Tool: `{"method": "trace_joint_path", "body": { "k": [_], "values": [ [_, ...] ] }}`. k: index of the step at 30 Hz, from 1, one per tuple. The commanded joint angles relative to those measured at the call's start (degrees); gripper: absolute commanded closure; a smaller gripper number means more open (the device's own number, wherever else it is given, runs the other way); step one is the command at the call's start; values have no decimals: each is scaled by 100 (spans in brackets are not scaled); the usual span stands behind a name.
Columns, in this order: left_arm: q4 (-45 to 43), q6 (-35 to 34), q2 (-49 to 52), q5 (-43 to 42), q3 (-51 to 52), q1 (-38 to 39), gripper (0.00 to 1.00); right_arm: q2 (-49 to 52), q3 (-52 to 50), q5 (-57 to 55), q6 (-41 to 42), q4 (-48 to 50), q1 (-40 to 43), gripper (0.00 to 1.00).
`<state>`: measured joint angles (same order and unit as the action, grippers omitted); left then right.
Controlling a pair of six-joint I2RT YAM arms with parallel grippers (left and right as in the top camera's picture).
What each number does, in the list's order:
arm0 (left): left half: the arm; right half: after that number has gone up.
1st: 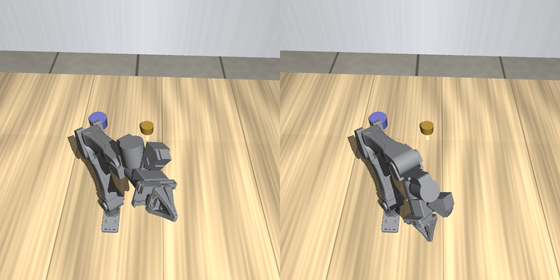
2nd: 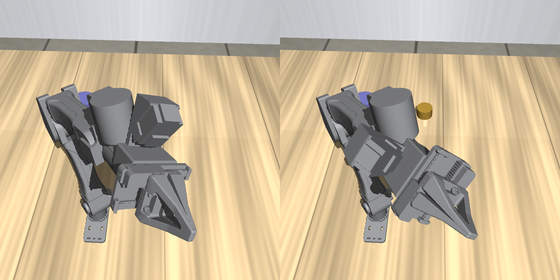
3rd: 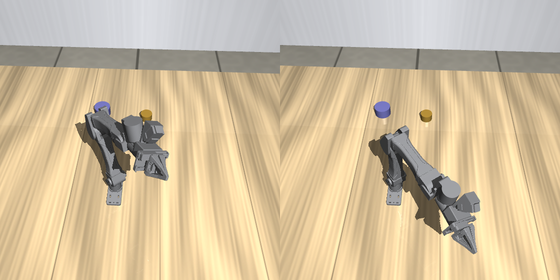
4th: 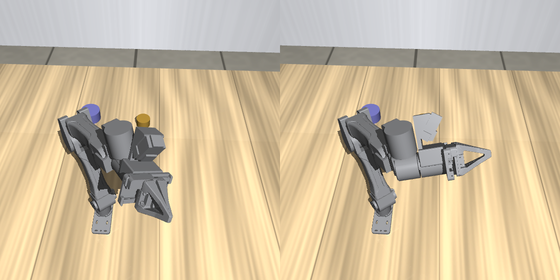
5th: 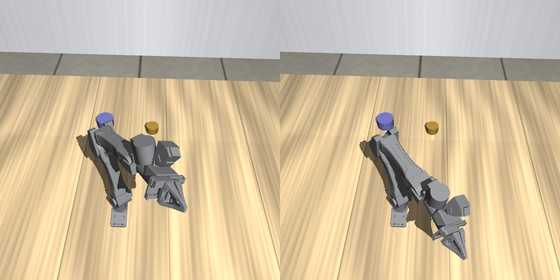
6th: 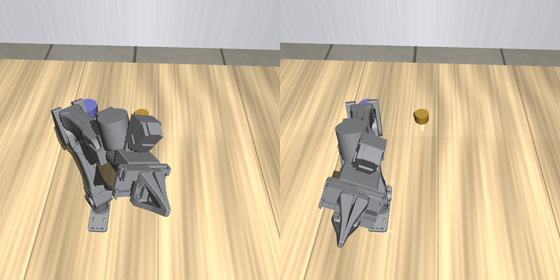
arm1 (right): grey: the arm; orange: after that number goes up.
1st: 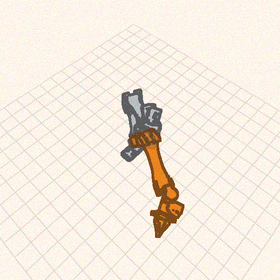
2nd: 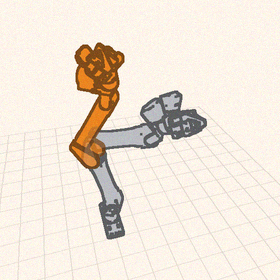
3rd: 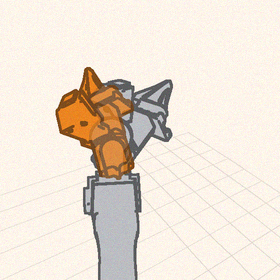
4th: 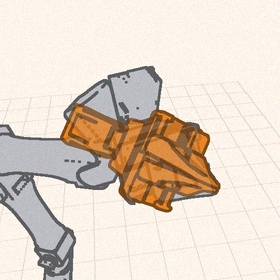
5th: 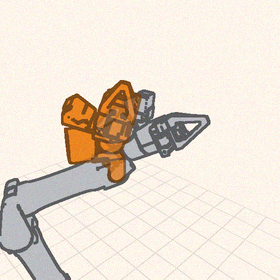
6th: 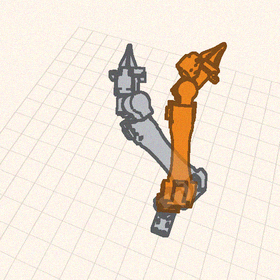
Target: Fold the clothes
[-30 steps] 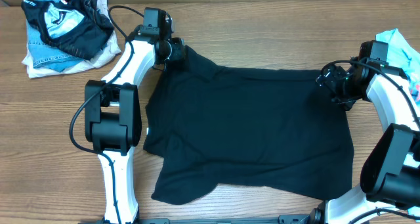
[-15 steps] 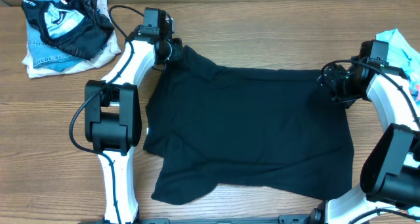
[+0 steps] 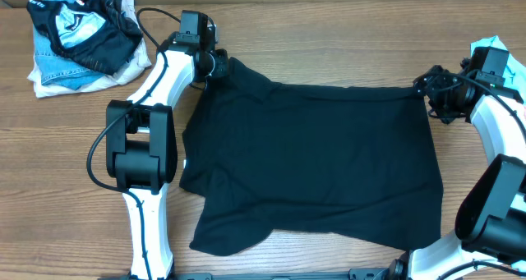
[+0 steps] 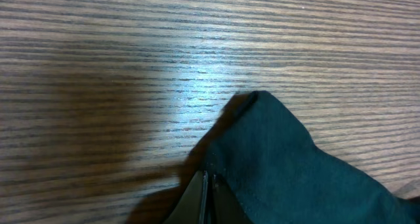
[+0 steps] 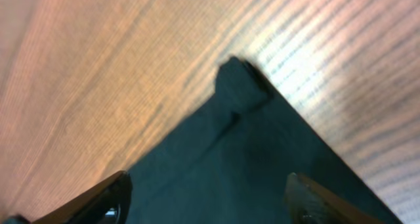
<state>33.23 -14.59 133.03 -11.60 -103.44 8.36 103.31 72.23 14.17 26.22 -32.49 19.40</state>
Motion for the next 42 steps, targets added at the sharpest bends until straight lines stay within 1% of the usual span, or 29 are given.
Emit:
{"method": "trace_joint_path", "body": {
  "k": [1, 2, 7, 14, 19, 23, 26, 29, 32, 35, 37, 38, 42],
  "values": [
    [4, 22, 74, 57, -133, 2, 96, 153, 92, 11, -68, 214, -15, 27],
    [11, 20, 74, 57, -133, 2, 96, 203, 92, 9, -68, 251, -15, 29],
    [59, 22, 74, 57, -133, 2, 96, 605, 92, 37, -7, 492, -15, 29],
    [111, 22, 74, 59, -133, 2, 96, 1172, 92, 396, 129, 1080, -15, 29],
    [144, 22, 74, 59, -133, 2, 96, 1257, 92, 396, 138, 1263, -15, 29],
    [144, 20, 74, 59, -133, 2, 96, 1257, 103, 393, 118, 1355, -15, 33],
    [144, 20, 74, 61, -133, 2, 96, 1257, 103, 391, 94, 1421, -15, 39],
    [149, 20, 74, 59, -133, 2, 96, 1257, 103, 304, 98, 1432, -15, 51],
    [146, 13, 74, 61, -133, 2, 96, 1257, 103, 177, 96, 1421, -15, 60],
    [144, -83, 74, 63, -133, 2, 96, 1257, 103, 175, 79, 1429, -15, 71],
    [144, -85, 74, 63, -133, 2, 96, 1257, 103, 175, 81, 1440, -15, 82],
    [153, -85, 59, 68, -140, 2, 96, 1257, 105, 177, 81, 1449, -15, 89],
    [341, -85, -92, 70, -249, 2, 96, 1255, 286, 175, 79, 1279, -2, 96]
  ]
}}
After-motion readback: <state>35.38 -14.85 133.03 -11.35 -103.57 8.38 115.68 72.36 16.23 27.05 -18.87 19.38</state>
